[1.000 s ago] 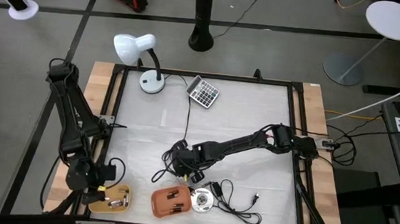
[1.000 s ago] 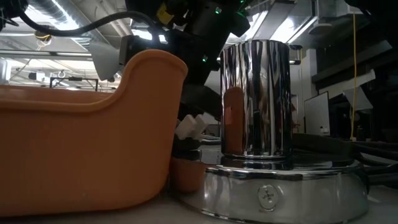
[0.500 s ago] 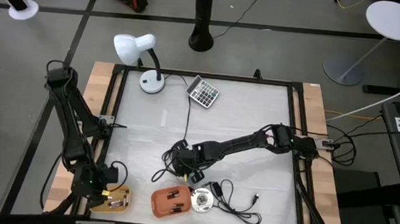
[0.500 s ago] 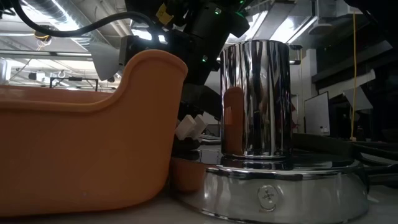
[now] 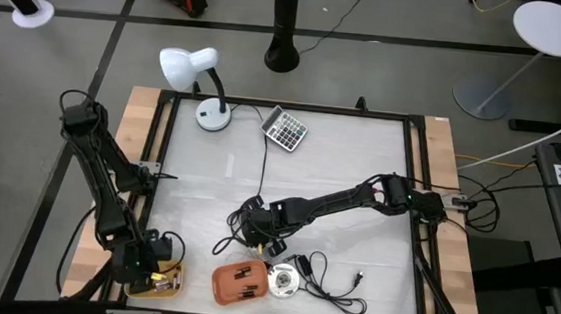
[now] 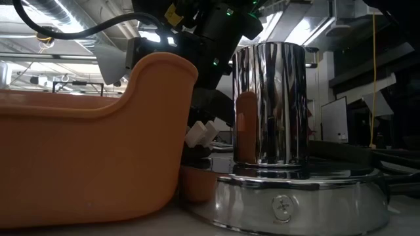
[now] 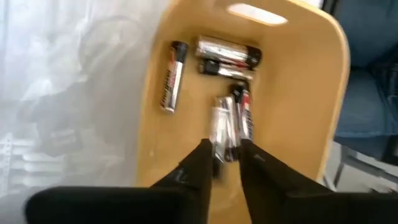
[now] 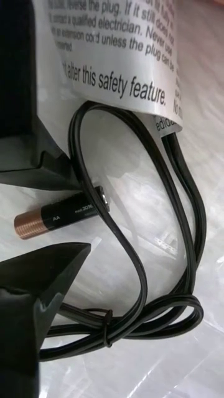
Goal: Sort batteries
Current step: Put the white battery into the yellow bin, then put the black battery into the orange bin
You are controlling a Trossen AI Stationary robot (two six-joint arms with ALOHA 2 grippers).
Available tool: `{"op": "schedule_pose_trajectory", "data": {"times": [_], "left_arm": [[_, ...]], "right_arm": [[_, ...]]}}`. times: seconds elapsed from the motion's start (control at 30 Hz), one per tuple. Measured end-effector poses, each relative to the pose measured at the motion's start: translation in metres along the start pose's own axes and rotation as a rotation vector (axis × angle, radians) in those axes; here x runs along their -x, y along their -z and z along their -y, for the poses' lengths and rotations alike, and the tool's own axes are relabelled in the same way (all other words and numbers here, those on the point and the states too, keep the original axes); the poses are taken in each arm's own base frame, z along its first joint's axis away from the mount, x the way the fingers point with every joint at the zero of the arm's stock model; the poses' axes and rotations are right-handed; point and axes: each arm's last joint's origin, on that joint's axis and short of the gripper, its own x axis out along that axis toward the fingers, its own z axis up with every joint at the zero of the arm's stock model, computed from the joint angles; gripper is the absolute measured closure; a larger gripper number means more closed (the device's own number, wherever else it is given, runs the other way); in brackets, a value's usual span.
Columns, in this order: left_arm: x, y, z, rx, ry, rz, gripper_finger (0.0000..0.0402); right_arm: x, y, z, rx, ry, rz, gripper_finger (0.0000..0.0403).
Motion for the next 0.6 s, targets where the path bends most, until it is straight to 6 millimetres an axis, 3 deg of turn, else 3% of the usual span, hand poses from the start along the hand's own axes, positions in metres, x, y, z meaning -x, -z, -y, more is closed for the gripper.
{"op": "schedule_pose_trajectory", "data": {"times": [0.27, 0.6], "left_arm": [[-0.0026, -0.0019, 0.0000, 0.008, -0.006, 0.007, 0.0264], [-0.0025, -0.0020, -0.0001, 0.008, -0.007, 0.010, 0.0268]], "right_arm": [[0.0000, 0.0004, -0.0004, -0.051, -0.007, -0.003, 0.0264], [-0.0002, 0.0021, -0.0019, -0.195, -0.038, -0.016, 0.0352]]}}
